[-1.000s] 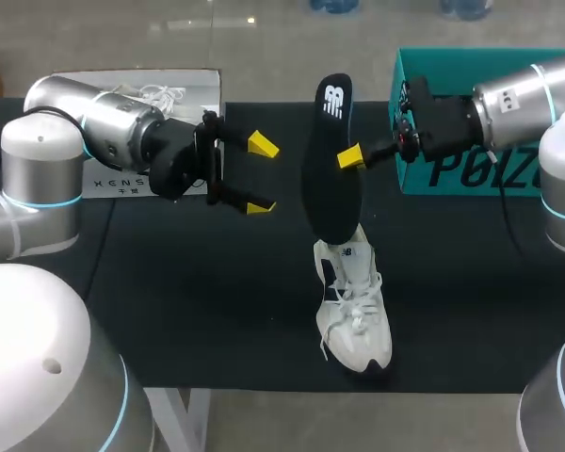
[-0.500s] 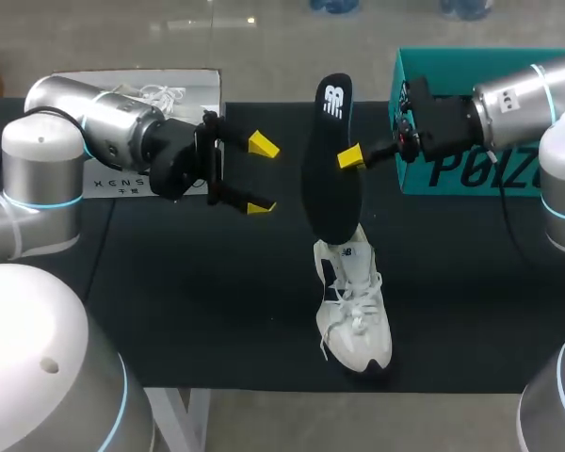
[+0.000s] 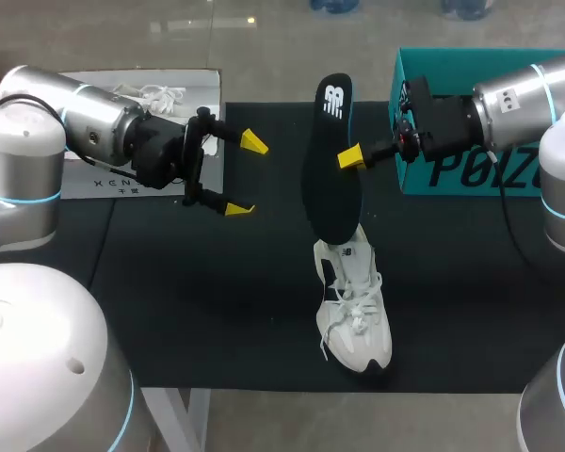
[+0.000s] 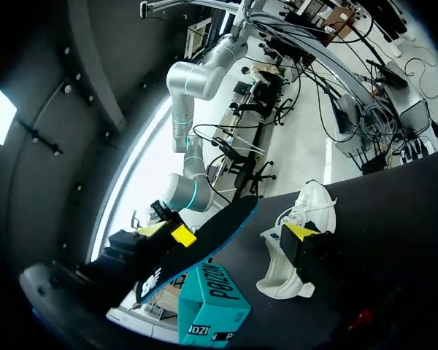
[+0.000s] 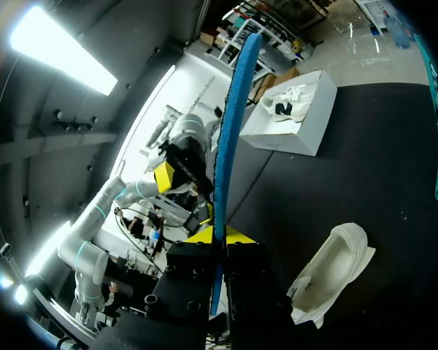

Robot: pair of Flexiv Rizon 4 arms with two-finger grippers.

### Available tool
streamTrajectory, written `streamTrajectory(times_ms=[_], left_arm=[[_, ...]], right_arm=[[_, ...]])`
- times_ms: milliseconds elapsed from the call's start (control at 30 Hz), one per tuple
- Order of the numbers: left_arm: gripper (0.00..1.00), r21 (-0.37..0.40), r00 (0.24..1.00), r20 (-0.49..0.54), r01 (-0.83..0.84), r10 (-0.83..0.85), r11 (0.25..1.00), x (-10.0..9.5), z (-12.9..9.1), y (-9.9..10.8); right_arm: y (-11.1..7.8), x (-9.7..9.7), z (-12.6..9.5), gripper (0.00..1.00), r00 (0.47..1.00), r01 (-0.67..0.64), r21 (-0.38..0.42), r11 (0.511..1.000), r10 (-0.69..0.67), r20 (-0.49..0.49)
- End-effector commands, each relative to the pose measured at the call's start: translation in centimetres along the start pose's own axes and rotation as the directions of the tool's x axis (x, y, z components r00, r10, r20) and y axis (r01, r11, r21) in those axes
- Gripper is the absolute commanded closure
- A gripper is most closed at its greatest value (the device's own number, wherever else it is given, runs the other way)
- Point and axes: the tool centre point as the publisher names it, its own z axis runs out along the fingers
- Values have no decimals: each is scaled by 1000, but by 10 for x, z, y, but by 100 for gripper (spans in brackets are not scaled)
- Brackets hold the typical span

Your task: Take the shoe out of the shoebox, open the shoe tongue, remove and reinsert the insole, then place the shoe into the shoebox

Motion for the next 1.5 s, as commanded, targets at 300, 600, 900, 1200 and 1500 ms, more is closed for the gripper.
streamTrajectory(times_ms=[300,600,900,1200,1500], left_arm=[[0,-463,889,-106,353,-446,813,33,-12,-18],[0,-618,812,-72,419,-579,665,55,-23,6],[0,-618,812,-72,419,-579,665,55,-23,6],[0,-762,711,-64,419,-700,494,50,-20,10],[0,-794,617,1,479,-787,374,72,-37,21]], right_arm=[[-1,1,0,100,1000,-1,-2,1000,1,3],[-1,1,0,100,1000,-1,-2,1000,1,3],[-1,1,0,100,1000,-1,-2,1000,1,3],[-1,1,0,100,1000,-1,-2,1000,1,3],[-1,1,0,100,1000,-1,-2,1000,1,3]])
